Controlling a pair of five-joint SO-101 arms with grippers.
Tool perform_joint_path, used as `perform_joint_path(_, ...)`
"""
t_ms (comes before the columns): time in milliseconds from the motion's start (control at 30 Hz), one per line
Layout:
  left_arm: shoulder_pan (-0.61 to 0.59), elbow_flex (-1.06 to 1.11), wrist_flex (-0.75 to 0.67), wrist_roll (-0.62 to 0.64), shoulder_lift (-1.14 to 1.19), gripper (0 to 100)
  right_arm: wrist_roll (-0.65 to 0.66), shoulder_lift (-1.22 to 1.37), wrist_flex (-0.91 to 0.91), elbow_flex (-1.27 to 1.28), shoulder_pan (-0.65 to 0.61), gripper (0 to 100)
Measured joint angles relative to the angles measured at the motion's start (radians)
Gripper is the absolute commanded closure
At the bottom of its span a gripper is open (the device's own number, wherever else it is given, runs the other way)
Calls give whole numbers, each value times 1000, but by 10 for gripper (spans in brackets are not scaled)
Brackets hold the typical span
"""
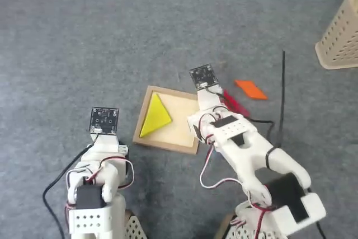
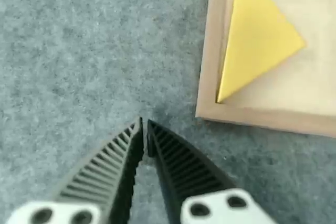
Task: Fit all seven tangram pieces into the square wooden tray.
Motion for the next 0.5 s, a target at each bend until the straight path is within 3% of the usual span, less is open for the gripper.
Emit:
perform_joint_path(200,0,0,0,0,0,983,0,8,8,-11,25,822)
perform_joint_path(500,-2,0,0,0,0,983,0,9,9,-43,180,820)
